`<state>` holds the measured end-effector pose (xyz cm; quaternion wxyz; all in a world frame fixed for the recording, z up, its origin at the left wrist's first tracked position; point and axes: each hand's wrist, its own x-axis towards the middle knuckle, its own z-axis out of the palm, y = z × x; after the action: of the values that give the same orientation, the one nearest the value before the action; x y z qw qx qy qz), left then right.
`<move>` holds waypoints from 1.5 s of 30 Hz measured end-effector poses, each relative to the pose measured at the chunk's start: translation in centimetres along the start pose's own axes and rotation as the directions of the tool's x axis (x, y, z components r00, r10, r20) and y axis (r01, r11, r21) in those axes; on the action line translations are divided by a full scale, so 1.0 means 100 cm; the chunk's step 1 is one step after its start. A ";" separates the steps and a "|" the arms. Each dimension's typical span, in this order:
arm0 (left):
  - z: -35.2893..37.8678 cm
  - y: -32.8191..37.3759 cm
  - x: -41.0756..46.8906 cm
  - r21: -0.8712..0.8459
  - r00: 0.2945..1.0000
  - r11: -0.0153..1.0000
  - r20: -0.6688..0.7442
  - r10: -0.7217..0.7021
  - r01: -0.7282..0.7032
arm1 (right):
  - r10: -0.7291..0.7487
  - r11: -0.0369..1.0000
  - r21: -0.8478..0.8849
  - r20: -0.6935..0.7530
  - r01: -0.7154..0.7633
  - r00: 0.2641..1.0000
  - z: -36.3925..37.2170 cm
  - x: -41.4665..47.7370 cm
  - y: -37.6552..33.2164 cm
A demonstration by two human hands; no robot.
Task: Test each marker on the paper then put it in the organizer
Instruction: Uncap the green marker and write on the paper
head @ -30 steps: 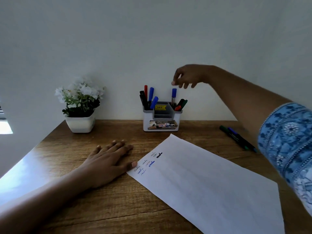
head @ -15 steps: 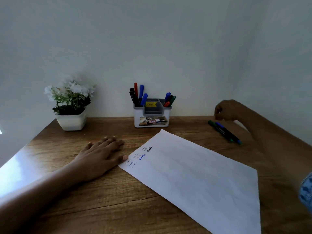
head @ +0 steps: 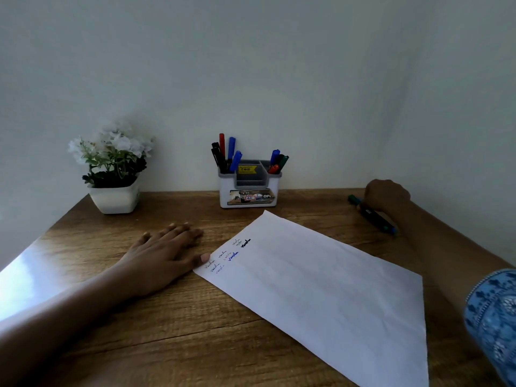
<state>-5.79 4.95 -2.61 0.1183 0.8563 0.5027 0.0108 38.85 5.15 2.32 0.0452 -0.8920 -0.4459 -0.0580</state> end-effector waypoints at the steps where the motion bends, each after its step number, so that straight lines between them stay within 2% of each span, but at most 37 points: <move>1: 0.000 -0.001 0.000 -0.004 1.000 1.000 0.002 0.002 -0.002 | 0.007 1.000 -0.017 0.016 -0.007 1.000 0.000 -0.002 0.001; 5: 0.001 -0.001 0.001 -0.002 1.000 1.000 -0.008 0.003 -0.003 | -0.041 0.995 -0.096 -0.022 0.039 0.999 0.003 -0.006 0.001; 10: 0.001 -0.002 0.001 -0.002 1.000 1.000 -0.015 0.003 -0.003 | -0.199 0.918 -0.363 -0.079 0.158 0.977 0.003 -0.013 -0.013; 12: 0.001 -0.001 0.000 0.001 1.000 1.000 -0.013 0.005 -0.005 | -0.228 0.896 -0.404 -0.068 0.183 0.971 0.003 -0.015 -0.018; 15: 0.001 -0.001 0.000 -0.012 1.000 1.000 -0.008 0.006 -0.006 | -0.215 0.944 -0.277 -0.102 0.179 0.971 -0.005 -0.019 -0.022; 17: 0.001 -0.002 0.001 -0.021 1.000 1.000 -0.010 0.008 -0.008 | -0.203 0.979 -0.055 -0.117 0.198 0.972 -0.021 -0.025 -0.028; 19: 0.002 0.000 0.000 -0.022 1.000 1.000 -0.014 0.005 -0.005 | -0.294 0.938 0.166 -0.087 0.304 0.952 -0.043 -0.041 -0.038; 21: 0.001 0.002 -0.002 -0.059 0.999 0.998 -0.054 -0.002 -0.001 | -0.462 0.823 0.322 -0.101 0.469 0.881 -0.063 -0.071 -0.052; 23: -0.001 0.003 -0.007 -0.150 0.988 0.988 -0.152 0.022 -0.045 | -0.619 0.682 0.362 -0.178 0.636 0.765 -0.074 -0.107 -0.069; 26: -0.006 0.010 -0.017 -0.228 0.914 0.948 -0.387 0.120 -0.222 | -0.796 0.483 0.274 -0.257 0.832 0.548 -0.070 -0.147 -0.097; 27: -0.007 0.014 -0.020 -0.236 0.887 0.932 -0.435 0.153 -0.277 | -0.834 0.429 0.223 -0.275 0.875 0.478 -0.067 -0.156 -0.105; 29: -0.008 0.025 -0.026 -0.231 0.846 0.905 -0.489 0.210 -0.358 | -0.871 0.367 0.119 -0.304 0.923 0.386 -0.061 -0.170 -0.115; 31: -0.008 0.035 -0.031 -0.280 0.831 0.879 -0.519 0.200 -0.387 | -0.883 0.346 0.064 -0.314 0.936 0.348 -0.061 -0.181 -0.117; 35: -0.015 0.044 -0.036 -0.504 0.860 0.767 -0.497 0.117 -0.396 | -0.892 0.321 0.035 -0.324 0.947 0.314 -0.062 -0.193 -0.120; 38: -0.018 0.050 -0.040 -0.556 0.868 0.720 -0.478 0.133 -0.416 | -0.903 0.311 0.021 -0.307 0.950 0.302 -0.057 -0.197 -0.124; 41: -0.019 0.053 -0.042 -0.558 0.880 0.725 -0.455 0.139 -0.403 | -0.914 0.286 -0.016 -0.305 0.958 0.268 -0.049 -0.198 -0.128; 45: -0.020 0.050 -0.042 -0.532 0.884 0.756 -0.448 0.132 -0.382 | -0.917 0.290 -0.036 -0.295 0.956 0.267 -0.045 -0.194 -0.131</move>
<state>-3.82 -0.62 0.83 0.2826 0.8152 0.3602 0.3547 16.46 -2.94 4.32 0.1264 -0.4323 -0.8791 -0.1561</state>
